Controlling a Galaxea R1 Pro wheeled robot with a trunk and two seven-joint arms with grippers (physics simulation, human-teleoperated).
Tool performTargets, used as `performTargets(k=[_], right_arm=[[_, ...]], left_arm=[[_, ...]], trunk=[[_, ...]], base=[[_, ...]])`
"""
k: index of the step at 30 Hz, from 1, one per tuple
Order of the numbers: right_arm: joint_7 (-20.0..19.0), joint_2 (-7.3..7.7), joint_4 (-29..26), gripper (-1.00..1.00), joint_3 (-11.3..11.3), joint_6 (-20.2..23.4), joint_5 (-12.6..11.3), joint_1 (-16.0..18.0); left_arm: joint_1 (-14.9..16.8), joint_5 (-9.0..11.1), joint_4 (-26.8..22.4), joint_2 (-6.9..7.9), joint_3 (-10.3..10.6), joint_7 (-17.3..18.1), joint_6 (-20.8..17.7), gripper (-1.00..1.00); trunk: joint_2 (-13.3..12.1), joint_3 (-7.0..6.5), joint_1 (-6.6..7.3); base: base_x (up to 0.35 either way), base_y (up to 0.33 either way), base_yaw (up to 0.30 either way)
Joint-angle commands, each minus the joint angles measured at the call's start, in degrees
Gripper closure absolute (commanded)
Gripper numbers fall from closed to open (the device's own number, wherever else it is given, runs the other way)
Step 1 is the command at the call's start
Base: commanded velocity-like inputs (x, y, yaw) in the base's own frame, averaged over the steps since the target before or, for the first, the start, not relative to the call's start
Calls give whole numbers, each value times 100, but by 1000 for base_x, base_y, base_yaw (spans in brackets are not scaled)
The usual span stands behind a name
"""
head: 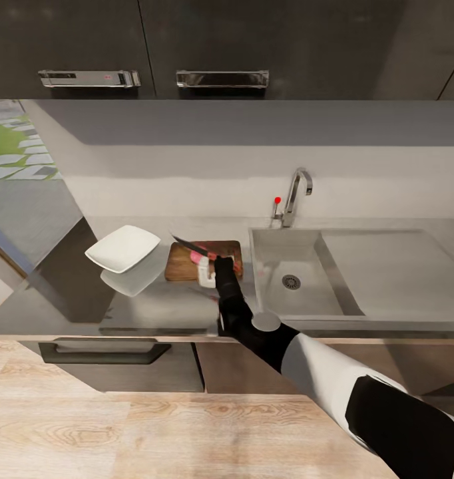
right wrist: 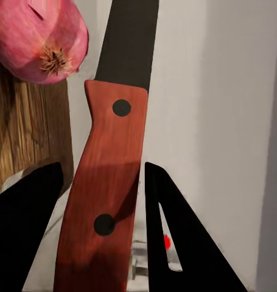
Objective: In the kitchen, take the Vidalia onion out of the sink, dice it on the chopping board with the paring knife, put the diced onion into the bowl on the countertop, then place both the paring knife and the chopping board into the sink.
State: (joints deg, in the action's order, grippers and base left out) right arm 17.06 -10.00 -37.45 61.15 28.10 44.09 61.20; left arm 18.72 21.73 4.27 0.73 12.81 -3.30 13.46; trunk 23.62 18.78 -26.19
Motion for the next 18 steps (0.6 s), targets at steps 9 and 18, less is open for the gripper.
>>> performTargets(k=[9, 18], right_arm=[[7, 0, 87, 100, 20, 22, 21, 6], [16, 0, 89, 100, 8, 13, 5, 5]], left_arm=[[9, 32, 21, -3, 49, -4, 34, -100], [9, 33, 21, -3, 51, -4, 34, -100]], trunk=[[10, 9, -3], [10, 9, -3]], base=[[0, 0, 0], [0, 0, 0]])
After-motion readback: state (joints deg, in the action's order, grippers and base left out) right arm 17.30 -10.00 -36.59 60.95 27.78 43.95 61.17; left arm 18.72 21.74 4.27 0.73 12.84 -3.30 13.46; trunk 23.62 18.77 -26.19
